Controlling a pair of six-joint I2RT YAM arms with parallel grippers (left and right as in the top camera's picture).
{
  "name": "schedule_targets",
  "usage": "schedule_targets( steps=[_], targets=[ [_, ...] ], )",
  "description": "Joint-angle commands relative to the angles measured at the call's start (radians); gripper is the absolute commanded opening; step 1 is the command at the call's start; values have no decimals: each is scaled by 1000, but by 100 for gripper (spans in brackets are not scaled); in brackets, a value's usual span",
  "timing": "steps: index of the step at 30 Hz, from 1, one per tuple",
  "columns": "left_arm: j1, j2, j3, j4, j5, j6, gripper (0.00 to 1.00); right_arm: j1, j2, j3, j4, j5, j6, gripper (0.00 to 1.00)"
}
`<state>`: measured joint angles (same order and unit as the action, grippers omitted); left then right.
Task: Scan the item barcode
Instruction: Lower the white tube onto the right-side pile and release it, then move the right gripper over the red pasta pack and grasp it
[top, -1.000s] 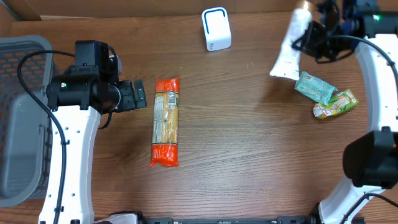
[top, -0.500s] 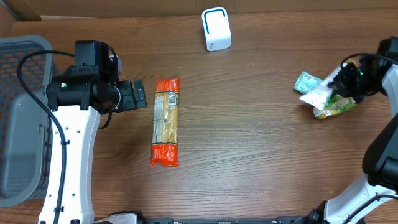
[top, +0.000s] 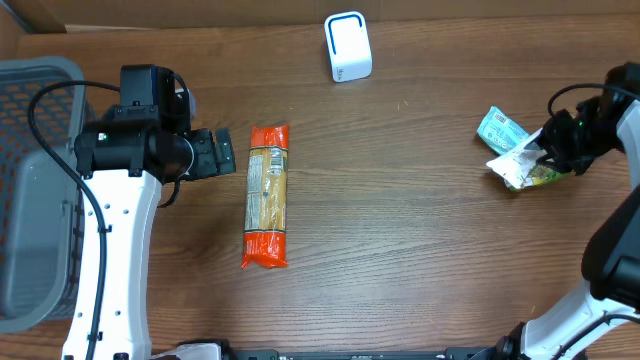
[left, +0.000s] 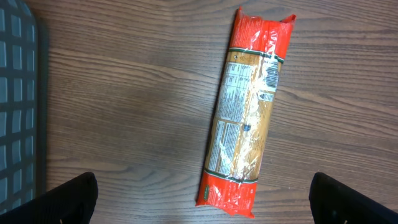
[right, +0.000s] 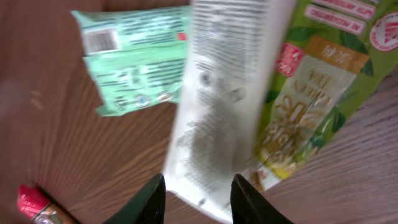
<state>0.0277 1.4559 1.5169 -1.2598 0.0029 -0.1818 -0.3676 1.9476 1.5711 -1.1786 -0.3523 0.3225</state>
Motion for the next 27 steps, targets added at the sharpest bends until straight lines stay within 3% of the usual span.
schedule_targets(
  steps=[1, 3, 5, 7, 11, 21, 27],
  targets=[
    [-2, -5, 0, 2, -6, -10, 100, 42, -134, 85, -30, -37, -71, 38],
    [-2, -5, 0, 2, -6, -10, 99, 74, -178, 101, -47, -38, -89, 50],
    [-2, -5, 0, 2, -6, -10, 100, 120, -224, 104, -50, -39, -89, 71],
    [-2, -5, 0, 2, -6, -10, 100, 172, -246, 104, -50, -43, -89, 82],
    [-2, -5, 0, 2, -6, -10, 100, 333, -243, 90, -24, -86, -96, 70],
    [-2, -5, 0, 2, -6, -10, 100, 827, -103, -15, 304, -113, -83, 78],
    [-2, -5, 0, 2, -6, -10, 100, 1014, 39, -15, 478, -83, 3, 77]
  ],
)
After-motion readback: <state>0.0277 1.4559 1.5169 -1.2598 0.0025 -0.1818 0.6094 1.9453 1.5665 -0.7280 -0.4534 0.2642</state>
